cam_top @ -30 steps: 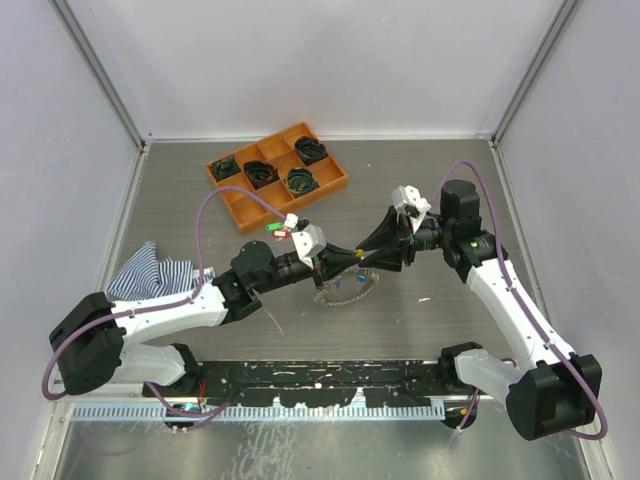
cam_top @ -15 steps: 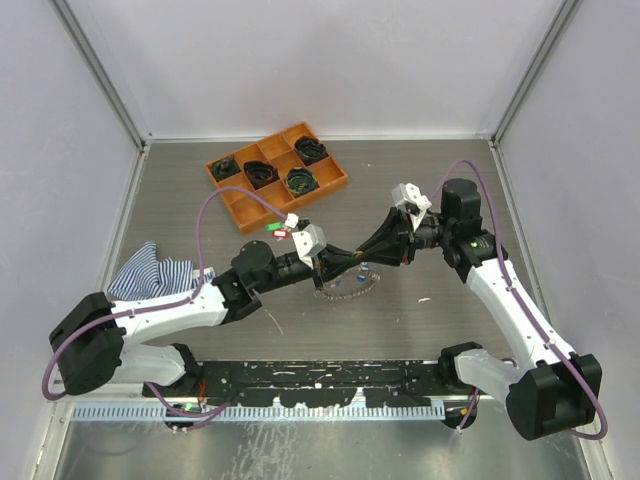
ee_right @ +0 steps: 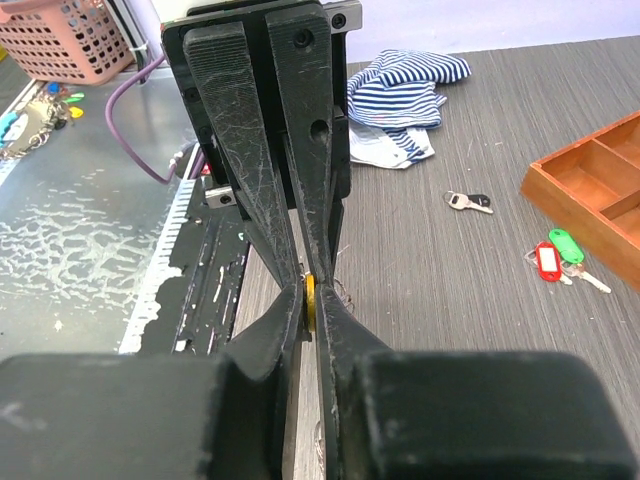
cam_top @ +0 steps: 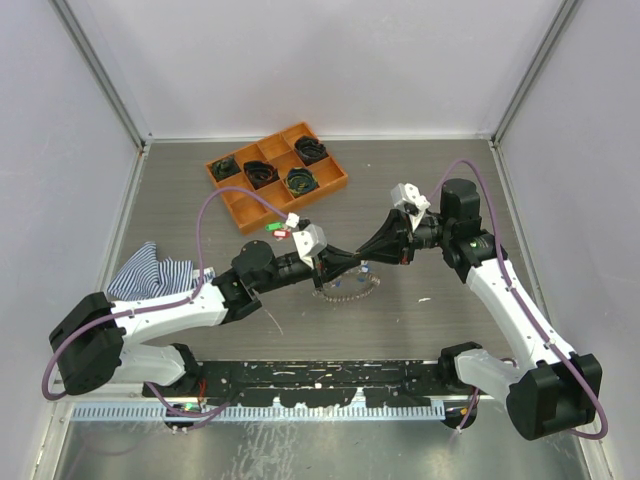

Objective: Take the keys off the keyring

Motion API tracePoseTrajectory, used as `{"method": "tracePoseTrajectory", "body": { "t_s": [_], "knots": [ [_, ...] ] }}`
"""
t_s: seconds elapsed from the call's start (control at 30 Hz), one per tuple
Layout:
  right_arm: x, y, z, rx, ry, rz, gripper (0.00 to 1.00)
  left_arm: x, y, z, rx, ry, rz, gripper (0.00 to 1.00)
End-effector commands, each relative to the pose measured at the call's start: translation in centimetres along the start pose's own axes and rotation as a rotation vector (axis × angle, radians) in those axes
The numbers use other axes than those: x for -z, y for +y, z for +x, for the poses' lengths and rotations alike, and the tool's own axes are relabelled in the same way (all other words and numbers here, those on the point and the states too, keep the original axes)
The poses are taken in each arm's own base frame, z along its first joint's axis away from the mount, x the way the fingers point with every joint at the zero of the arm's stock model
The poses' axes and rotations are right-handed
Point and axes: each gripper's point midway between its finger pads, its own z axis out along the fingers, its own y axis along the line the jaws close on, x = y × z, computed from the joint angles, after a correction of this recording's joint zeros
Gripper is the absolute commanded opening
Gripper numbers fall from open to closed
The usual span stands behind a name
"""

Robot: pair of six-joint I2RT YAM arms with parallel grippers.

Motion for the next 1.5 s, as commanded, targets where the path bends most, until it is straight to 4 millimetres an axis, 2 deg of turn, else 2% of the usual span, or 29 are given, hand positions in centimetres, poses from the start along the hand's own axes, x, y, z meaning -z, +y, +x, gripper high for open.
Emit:
{"method": "tracePoseTrajectory", "body": {
  "t_s": [0.0, 0.13, 0.23, 0.3, 0.37, 0.5, 0.8, 1.2, 1.47],
  "knots": [
    [-0.3, 0.9, -1.6, 0.059, -0.015, -0.048, 0.13, -0.4, 0.8, -4.0, -0.028, -0.1, -0.032, 0.0],
    [-0.3, 0.9, -1.5, 0.06, -0.014, -0.047, 0.08, -0.5, 0.9, -3.9, -0.021, -0.091, -0.037, 0.0],
    [-0.3, 1.1, -1.6, 0.062, -0.016, -0.057, 0.09, -0.4, 1.0, -3.9, -0.014, -0.09, -0.039, 0.0],
    [-0.3, 1.3, -1.6, 0.062, -0.016, -0.063, 0.18, -0.4, 1.0, -3.8, -0.009, -0.087, -0.036, 0.0],
    [-0.3, 1.4, -1.6, 0.064, -0.016, -0.067, 0.23, -0.4, 1.0, -3.9, -0.007, -0.086, -0.036, 0.0],
    [-0.4, 1.4, -1.6, 0.068, -0.015, -0.071, 0.26, -0.5, 1.2, -3.8, -0.004, -0.079, -0.037, 0.0],
    [-0.6, 1.4, -1.4, 0.074, -0.01, -0.068, 0.01, -0.7, 1.2, -3.8, 0.003, -0.072, -0.033, 0.0],
    [-0.6, 1.6, -1.7, 0.082, -0.009, -0.078, 0.01, 0.3, 0.3, -3.7, 0.023, -0.081, 0.016, 0.01],
    [-0.6, 1.6, -1.7, 0.077, -0.01, -0.082, 0.01, 0.3, -0.3, -3.0, 0.052, -0.058, 0.06, 0.19]
  ]
}}
